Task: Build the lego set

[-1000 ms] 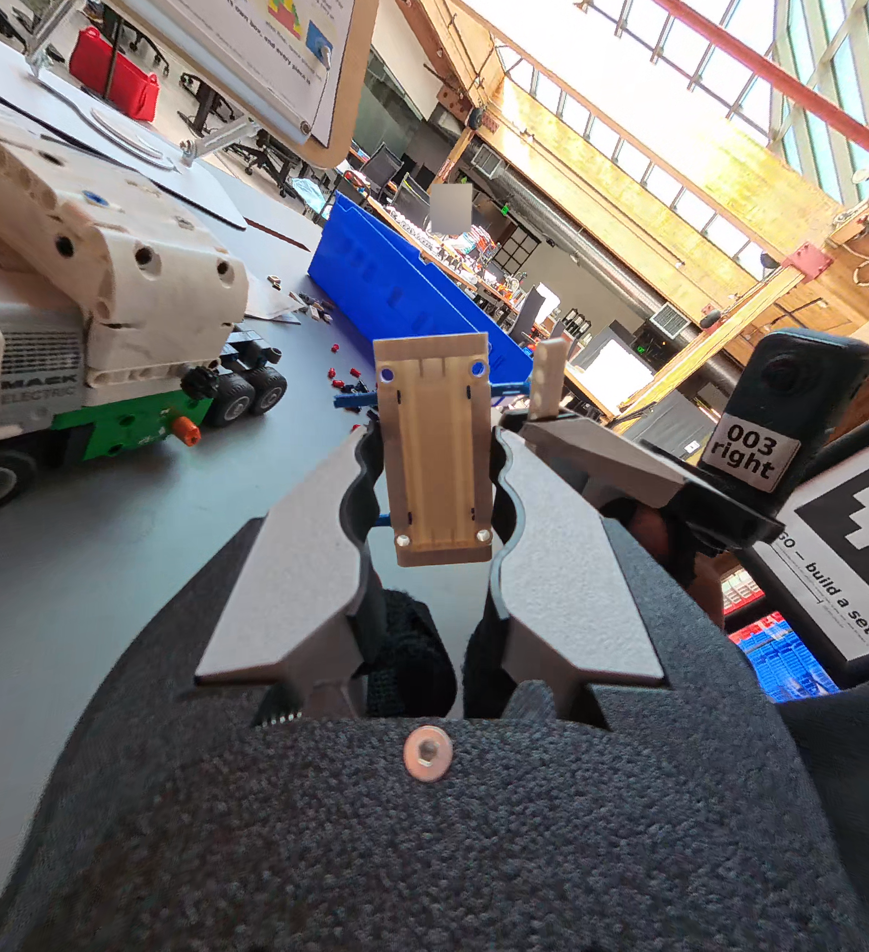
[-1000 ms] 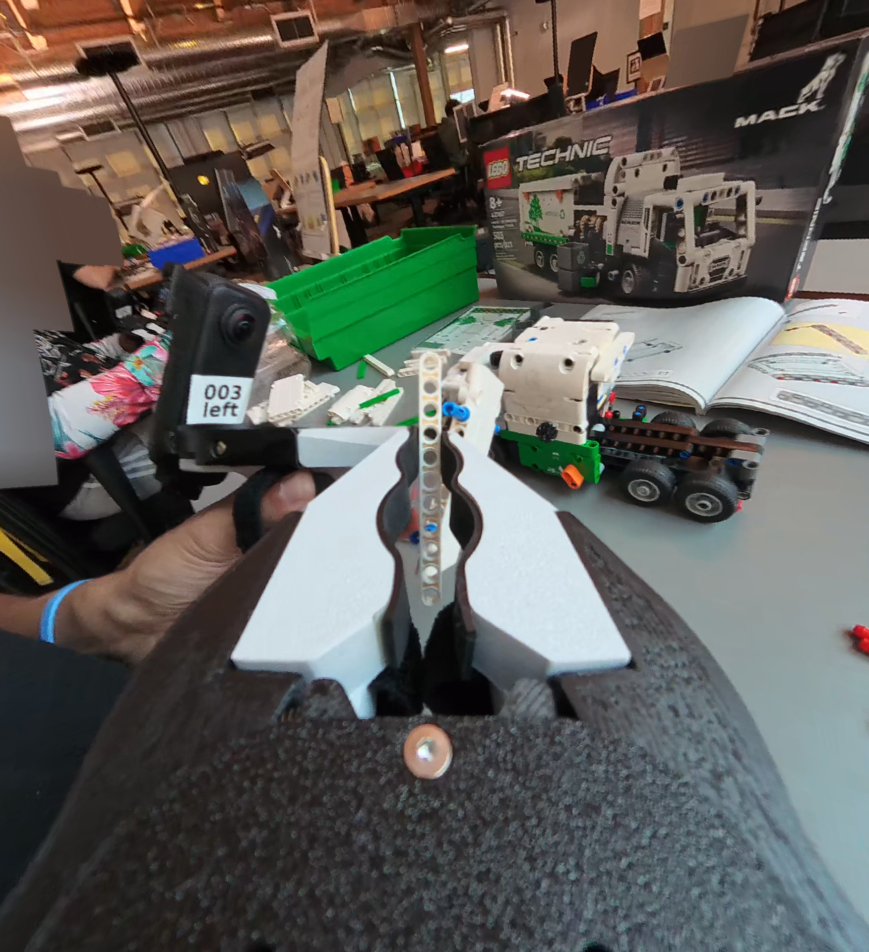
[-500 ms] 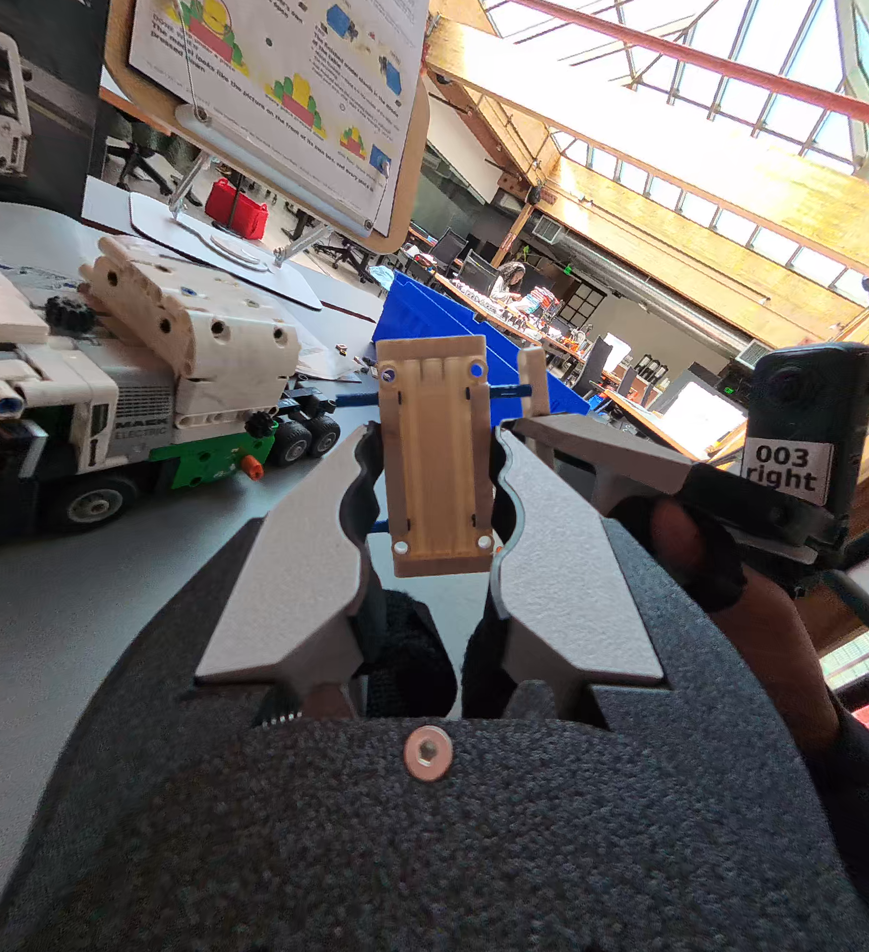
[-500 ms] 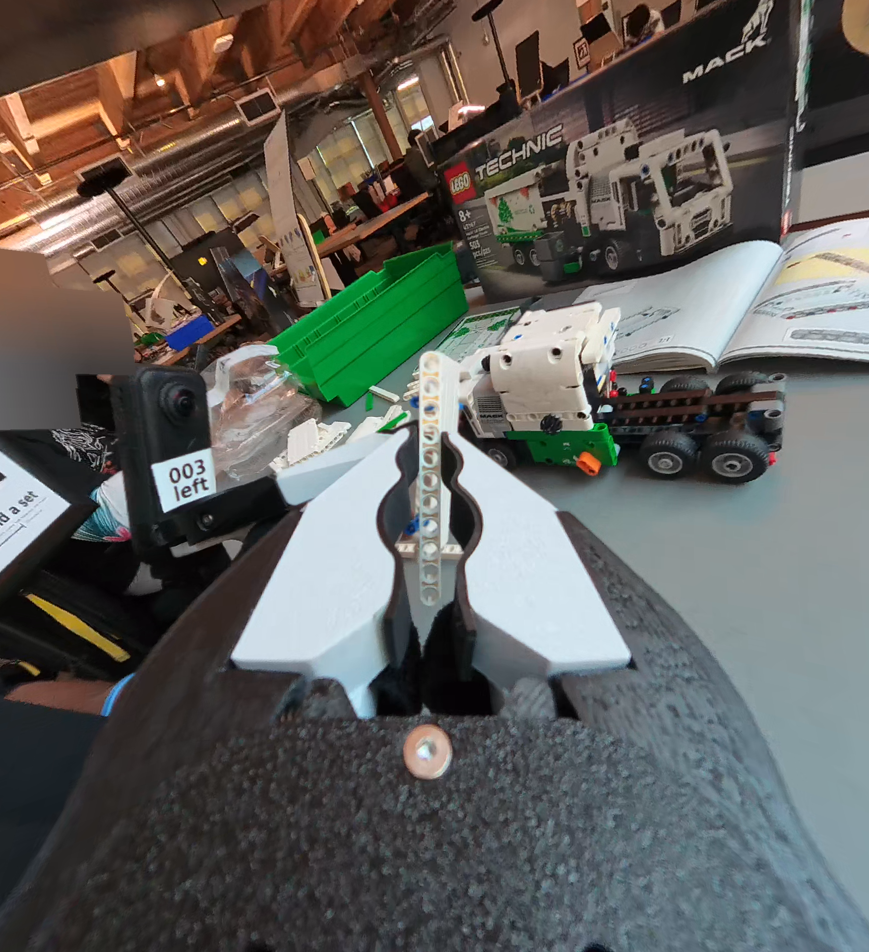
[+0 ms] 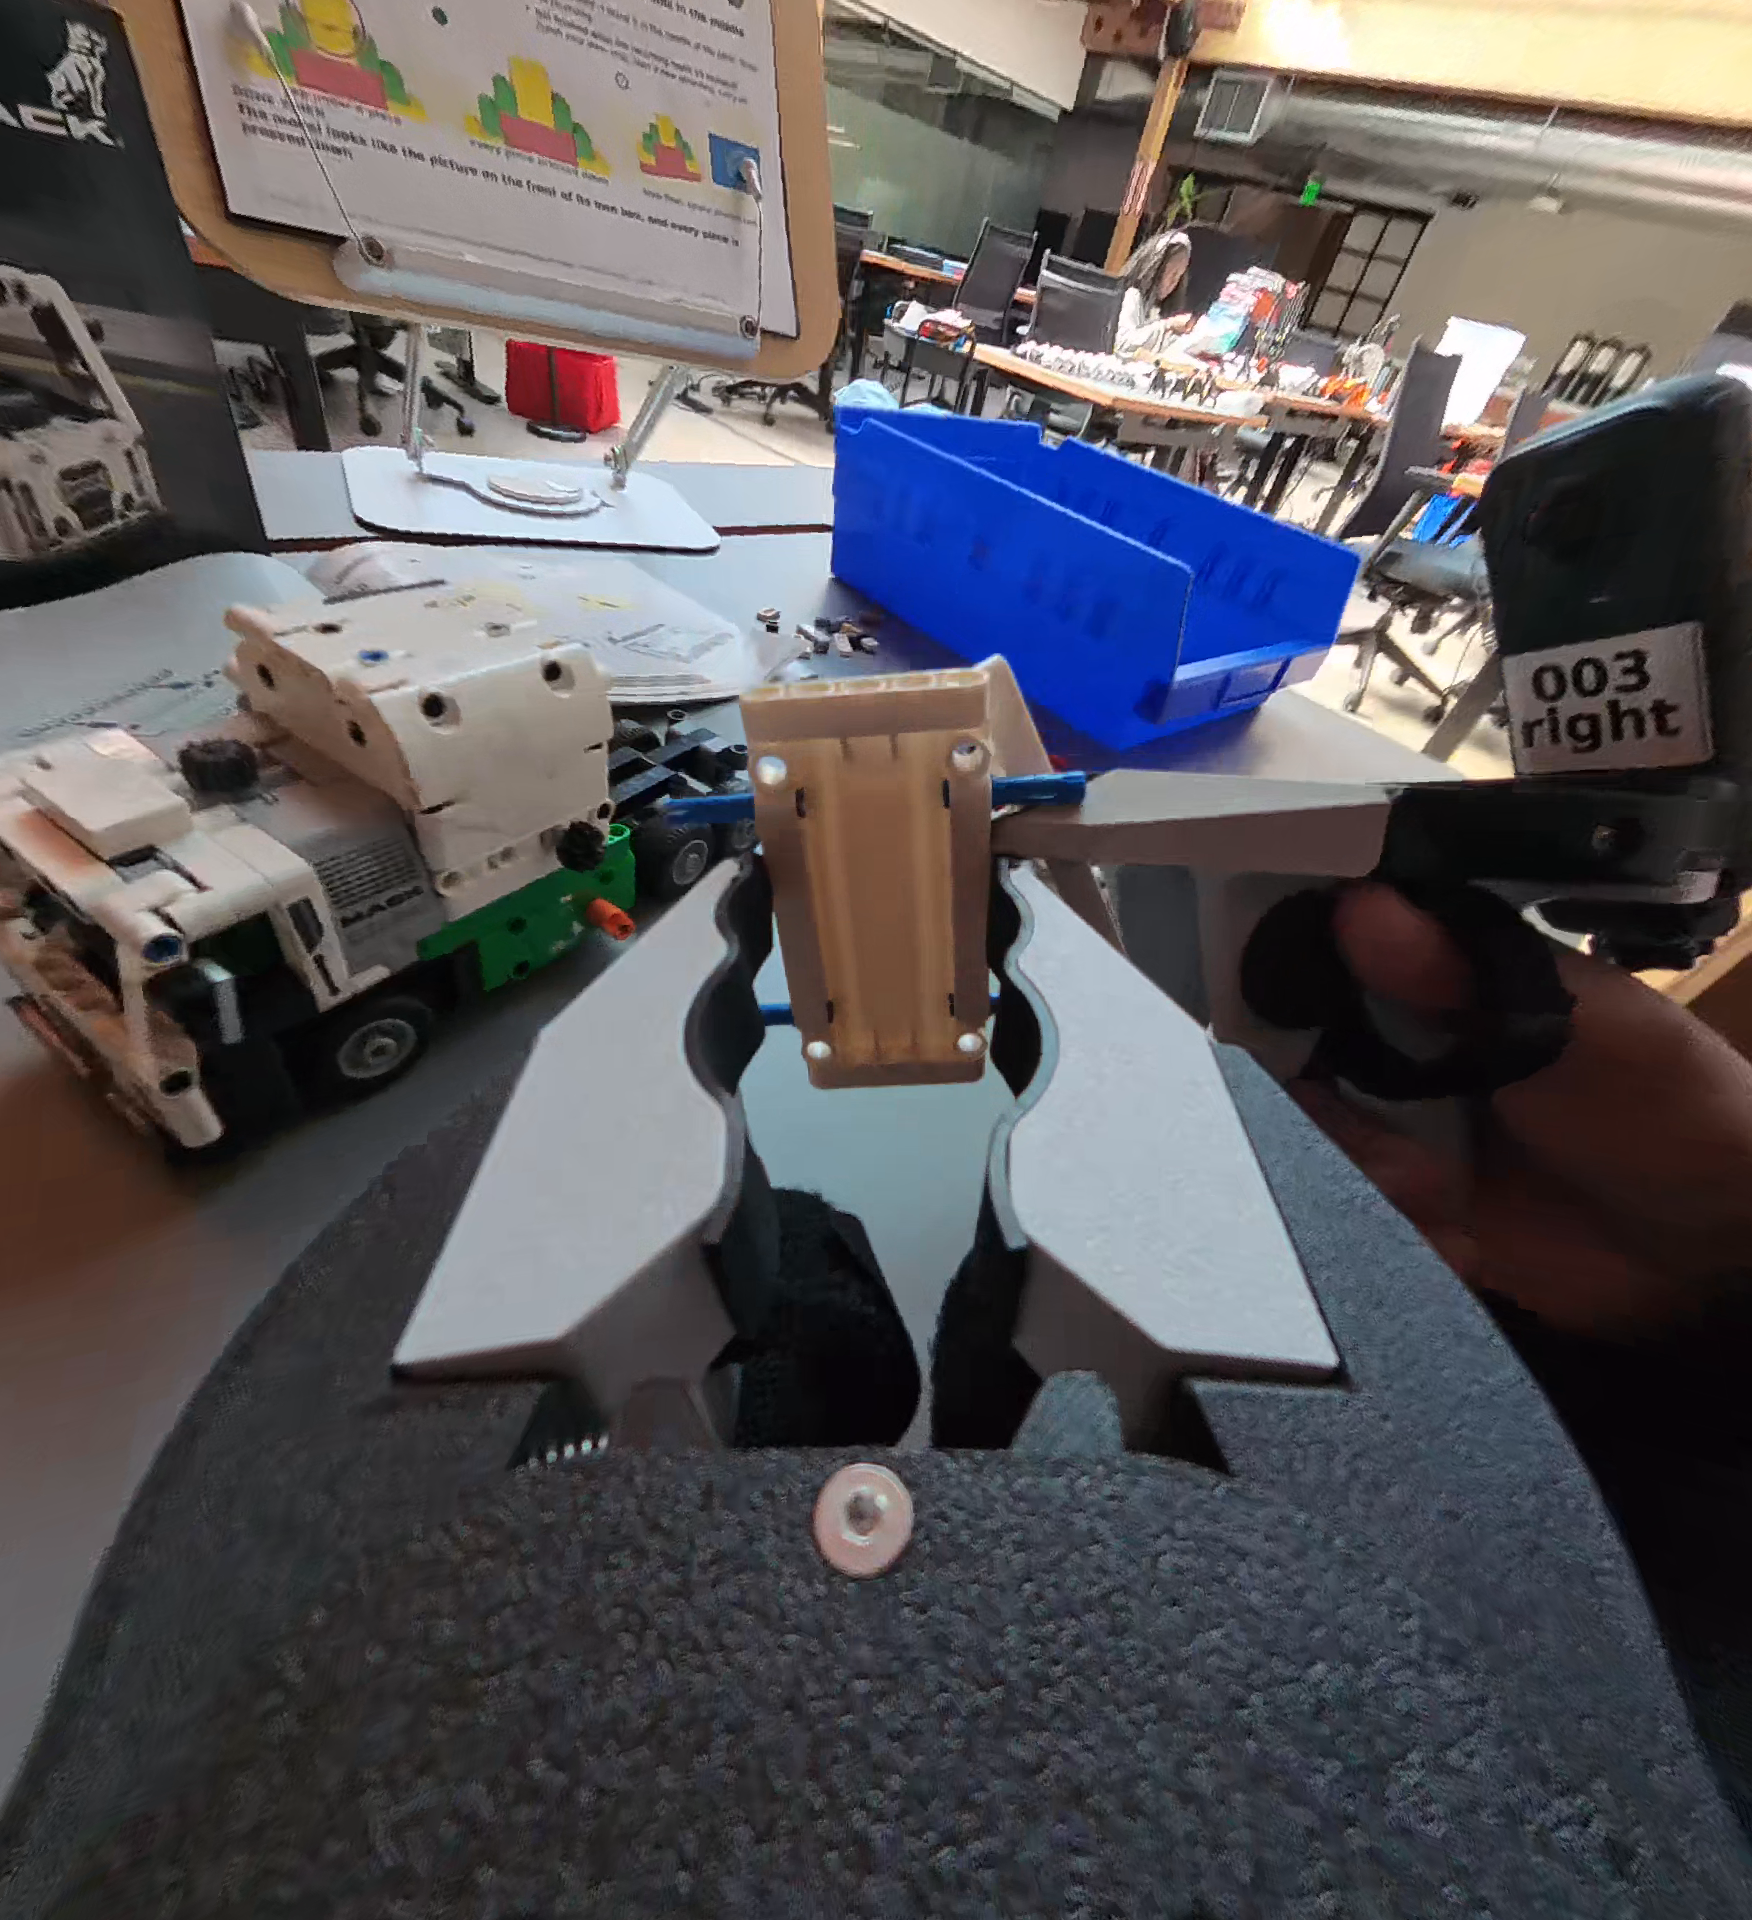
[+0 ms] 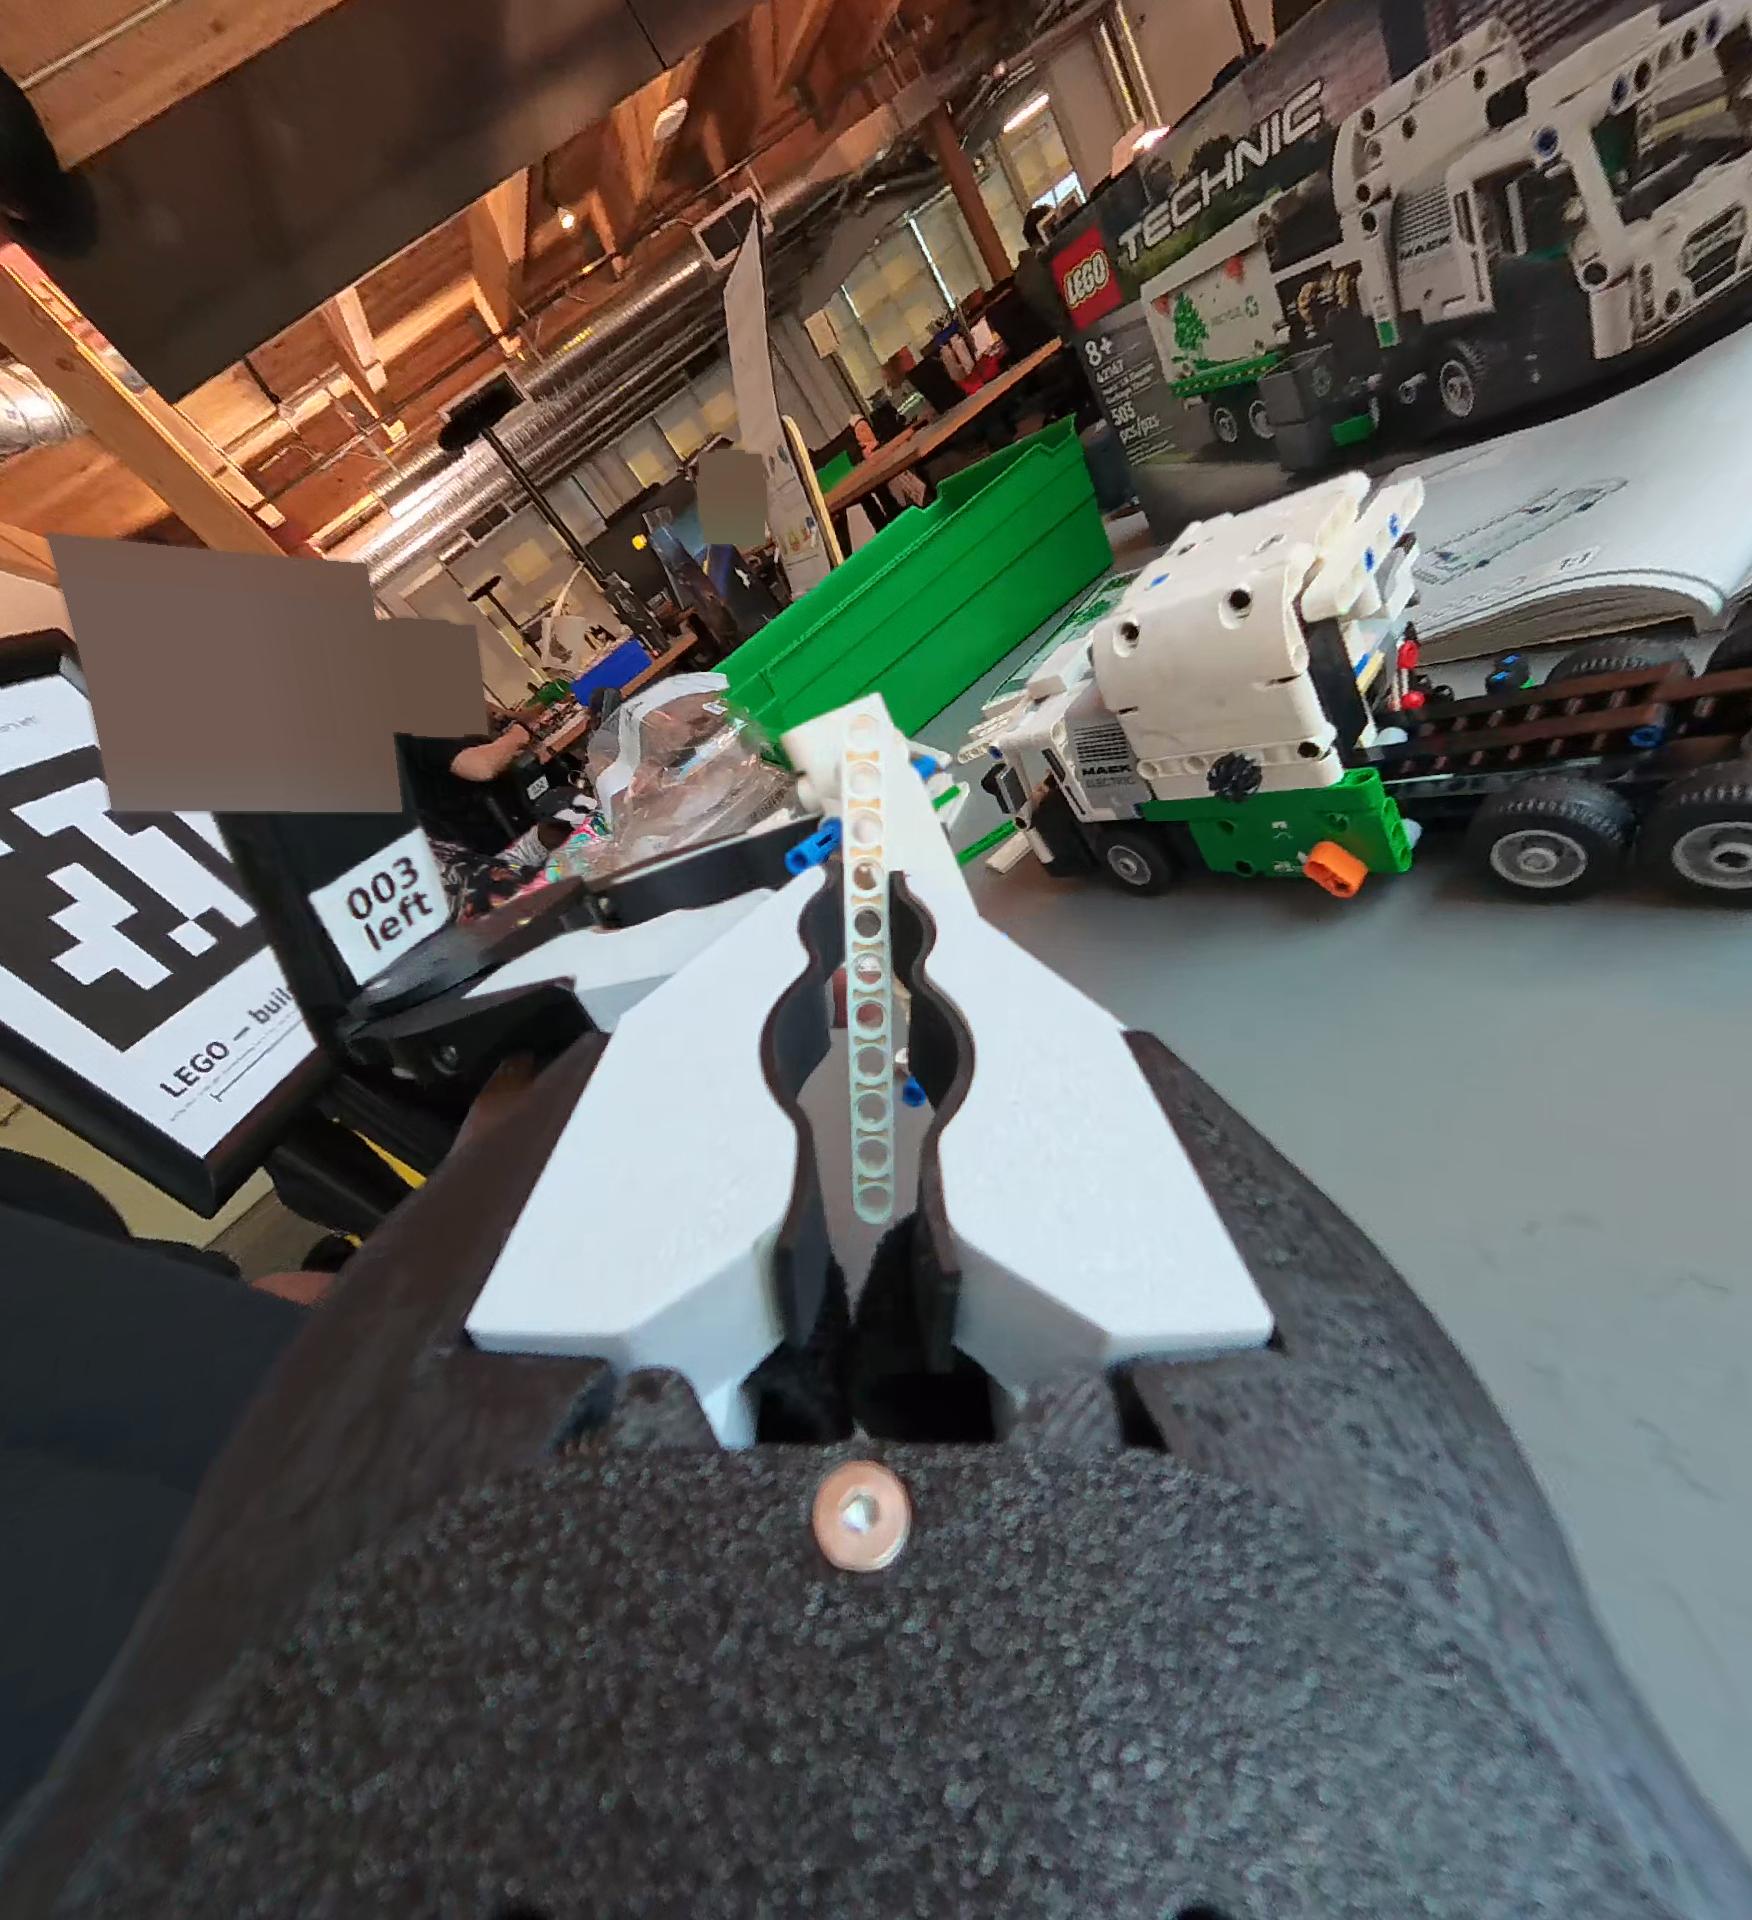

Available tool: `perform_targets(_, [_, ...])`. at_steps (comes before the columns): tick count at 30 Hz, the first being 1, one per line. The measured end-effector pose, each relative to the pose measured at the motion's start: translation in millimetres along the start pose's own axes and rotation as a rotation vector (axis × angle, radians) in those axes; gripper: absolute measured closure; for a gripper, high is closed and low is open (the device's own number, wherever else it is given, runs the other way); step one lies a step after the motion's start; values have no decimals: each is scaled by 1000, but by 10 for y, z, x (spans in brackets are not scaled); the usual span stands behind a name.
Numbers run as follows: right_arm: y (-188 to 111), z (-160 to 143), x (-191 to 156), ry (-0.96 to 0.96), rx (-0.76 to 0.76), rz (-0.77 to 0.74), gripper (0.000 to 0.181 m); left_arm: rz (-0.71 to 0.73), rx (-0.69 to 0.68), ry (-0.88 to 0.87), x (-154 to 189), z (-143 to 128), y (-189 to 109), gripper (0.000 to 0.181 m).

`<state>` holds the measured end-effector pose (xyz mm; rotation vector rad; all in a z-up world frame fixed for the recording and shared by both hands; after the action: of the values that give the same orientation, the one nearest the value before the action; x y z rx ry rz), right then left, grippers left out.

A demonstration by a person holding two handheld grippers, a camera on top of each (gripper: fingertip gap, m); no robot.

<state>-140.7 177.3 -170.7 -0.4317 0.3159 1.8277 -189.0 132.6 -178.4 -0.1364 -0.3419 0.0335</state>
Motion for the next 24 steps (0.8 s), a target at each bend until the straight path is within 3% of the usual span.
perform_targets(9, [-55,-8,-20,-209,-16,4,173,-122,-172,-138,42,-20,16,141])
perform_targets(13, [-65,-84,15,-270,-75,-2,174,-118,-279,-48,13,-90,41,141])
perform_targets(19, [-33,-164,28,-210,-108,29,174,-92,-392,-26,-49,-136,-16,141])
perform_targets(24, [-154,-87,76,-133,-120,72,175,-127,-605,-48,-50,-180,-217,141])
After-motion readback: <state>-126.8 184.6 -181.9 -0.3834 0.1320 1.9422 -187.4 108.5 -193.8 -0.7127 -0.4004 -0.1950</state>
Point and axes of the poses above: each gripper's, where its closed fingertips meet, y out along the fingers, z out of its top, x = y × z across the jaws, the point moved 4 cm from there along -y, back along the fingers, and after that the axes turned 7 degrees about -y, right-handed, at the moved point
